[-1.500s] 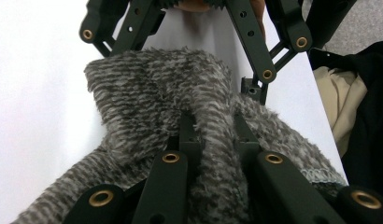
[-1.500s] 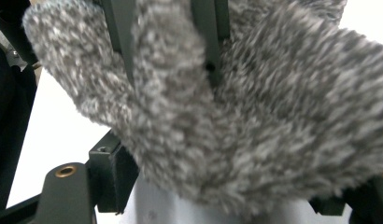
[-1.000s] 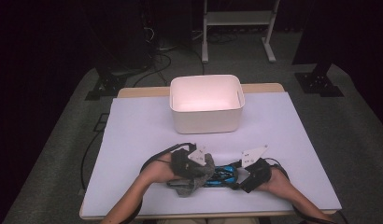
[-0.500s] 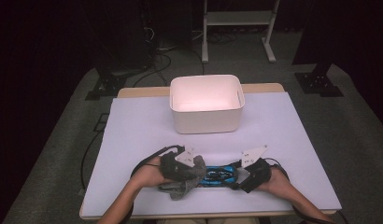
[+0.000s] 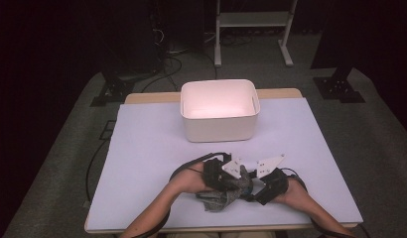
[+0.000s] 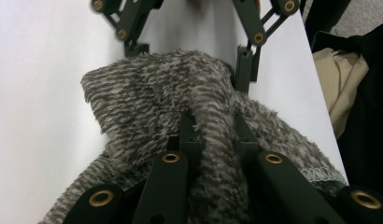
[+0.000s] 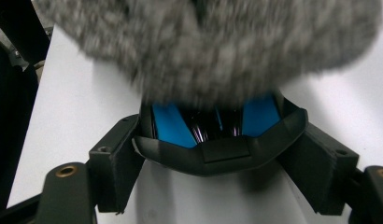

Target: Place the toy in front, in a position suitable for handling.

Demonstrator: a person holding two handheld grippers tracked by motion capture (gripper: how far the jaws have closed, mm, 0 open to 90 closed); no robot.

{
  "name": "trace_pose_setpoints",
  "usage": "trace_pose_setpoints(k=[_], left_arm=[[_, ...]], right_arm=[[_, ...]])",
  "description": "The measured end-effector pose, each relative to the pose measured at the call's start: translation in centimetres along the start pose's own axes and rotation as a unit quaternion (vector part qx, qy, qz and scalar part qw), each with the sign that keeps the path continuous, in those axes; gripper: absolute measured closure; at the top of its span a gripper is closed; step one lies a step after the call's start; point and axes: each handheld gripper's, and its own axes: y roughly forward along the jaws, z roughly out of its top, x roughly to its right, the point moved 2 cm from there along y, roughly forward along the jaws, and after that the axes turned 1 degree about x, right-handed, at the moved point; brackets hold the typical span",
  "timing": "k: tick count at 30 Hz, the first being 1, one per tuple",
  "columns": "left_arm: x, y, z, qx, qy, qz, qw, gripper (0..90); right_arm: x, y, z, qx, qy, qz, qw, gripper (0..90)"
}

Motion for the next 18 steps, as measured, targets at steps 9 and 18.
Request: trace_pose_setpoints(k=[9, 18], left_arm=[[0.3, -0.8, -1.6, 0.003, -0.013, 0.001, 0.9999, 79.4], [0.7, -2.6, -5.1, -0.02, -0.037, 0.022, 0.9989, 79.5]], right_arm=[[0.0, 0.0, 0.0, 0.0, -0.001, 0.001, 1.0, 23.7], [0.0, 0.0, 0.0, -0.001, -0.002, 0.0, 1.0, 23.7]])
